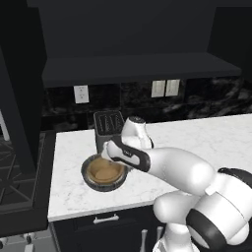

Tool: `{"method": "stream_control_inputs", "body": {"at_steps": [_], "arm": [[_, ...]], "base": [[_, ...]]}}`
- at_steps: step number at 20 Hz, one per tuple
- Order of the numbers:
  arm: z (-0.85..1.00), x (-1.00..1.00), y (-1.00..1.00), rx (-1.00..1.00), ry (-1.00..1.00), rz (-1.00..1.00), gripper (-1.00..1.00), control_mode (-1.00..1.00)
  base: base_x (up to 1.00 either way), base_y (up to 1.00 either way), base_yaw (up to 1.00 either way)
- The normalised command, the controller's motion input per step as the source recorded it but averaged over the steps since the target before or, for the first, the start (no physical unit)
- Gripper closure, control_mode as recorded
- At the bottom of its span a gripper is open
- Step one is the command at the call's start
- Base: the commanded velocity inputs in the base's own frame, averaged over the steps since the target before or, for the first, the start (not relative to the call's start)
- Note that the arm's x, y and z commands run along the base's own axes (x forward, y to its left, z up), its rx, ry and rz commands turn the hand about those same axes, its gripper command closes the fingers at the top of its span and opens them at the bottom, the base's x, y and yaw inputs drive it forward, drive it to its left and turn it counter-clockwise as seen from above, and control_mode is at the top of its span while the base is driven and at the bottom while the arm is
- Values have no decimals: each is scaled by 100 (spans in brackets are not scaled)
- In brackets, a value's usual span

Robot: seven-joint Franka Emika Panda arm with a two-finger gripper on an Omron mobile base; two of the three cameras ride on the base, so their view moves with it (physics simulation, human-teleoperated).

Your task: Pick up the bowls on the counter and stack them on top of one another in the open cabinet. Place the smaller bowl on top of the larger bowl.

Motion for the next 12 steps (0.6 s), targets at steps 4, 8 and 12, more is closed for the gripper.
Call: {"method": "stream_control_inputs", "body": {"at_steps": [4, 8, 12], "arm": [[-72, -6, 2, -12, 2, 13, -100, -100], [-1, -43, -24, -2, 0, 6, -100, -100], [0, -9, -8, 0, 0, 8, -100, -100]], "base": [[0, 0, 0], [0, 0, 0], [0, 0, 0]]}}
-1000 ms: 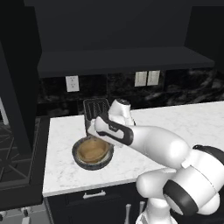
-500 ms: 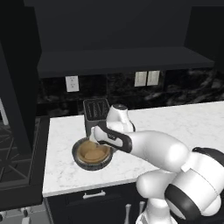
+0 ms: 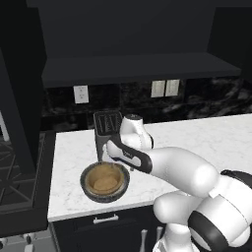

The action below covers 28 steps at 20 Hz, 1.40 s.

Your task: Pick up the bowls on the counter and stack them on top of one another in the open cabinet. Place the smaller bowl on top of the larger bowl.

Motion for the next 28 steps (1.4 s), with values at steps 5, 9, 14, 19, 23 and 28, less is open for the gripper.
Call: {"method": "stream_control_inputs", "body": {"at_steps": [5, 9, 14, 19, 23, 28], "arm": [[-36, 0, 2, -4, 1, 6, -100, -100], [-51, 0, 2, -11, 0, 12, -100, -100], [-30, 0, 8, -8, 0, 8, 100, -100], [0, 0, 0, 0, 0, 0, 100, -100], [39, -12, 0, 0, -2, -1, 100, -100], [95, -71, -4, 0, -10, -3, 100, -100]], "base": [[0, 0, 0], [0, 0, 0], [0, 0, 0], [0, 0, 0], [0, 0, 0], [0, 0, 0]]}}
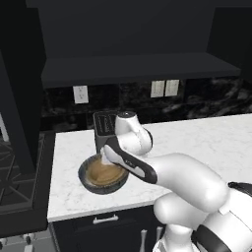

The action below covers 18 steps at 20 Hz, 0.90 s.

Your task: Pick up the bowls on the counter and stack them on top of one another in the open cabinet. Place the smaller bowl on top of the larger bowl.

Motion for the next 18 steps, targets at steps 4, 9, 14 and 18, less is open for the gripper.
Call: {"method": "stream_control_inputs", "body": {"at_steps": [4, 9, 14, 18], "arm": [[100, -74, -42, 2, -5, -9, 100, -100], [100, -19, -86, 19, -1, -19, 100, -100], [100, 0, -98, 35, -2, -20, 100, -100], [100, -8, -88, 33, -21, -16, 100, -100]], "base": [[0, 0, 0], [0, 0, 0], [0, 0, 0], [0, 0, 0]]}}
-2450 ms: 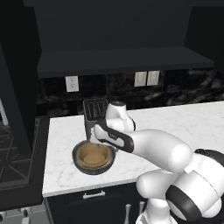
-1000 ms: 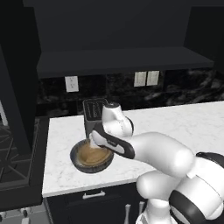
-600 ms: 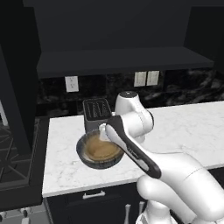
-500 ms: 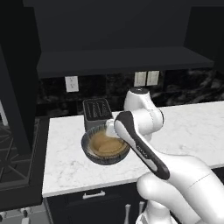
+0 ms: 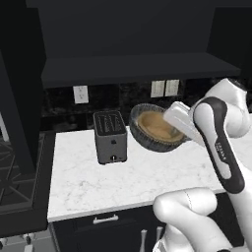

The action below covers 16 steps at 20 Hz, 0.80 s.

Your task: Pick up the bowls on the counter and stack them on top of one another in the open cabinet. Place the smaller bowl on top of the larger bowl.

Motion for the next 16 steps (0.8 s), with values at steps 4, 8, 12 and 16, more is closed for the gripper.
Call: {"method": "stream_control_inputs", "body": {"at_steps": [4, 8, 12, 16], "arm": [[100, -5, -29, 22, -35, -20, 100, -100], [100, 12, -5, 11, -25, -27, 100, -100], [100, 54, -2, 2, -8, -28, 100, -100], [82, 93, 0, 0, 0, -31, 100, -100]], "base": [[0, 0, 0], [0, 0, 0], [0, 0, 0], [0, 0, 0]]}}
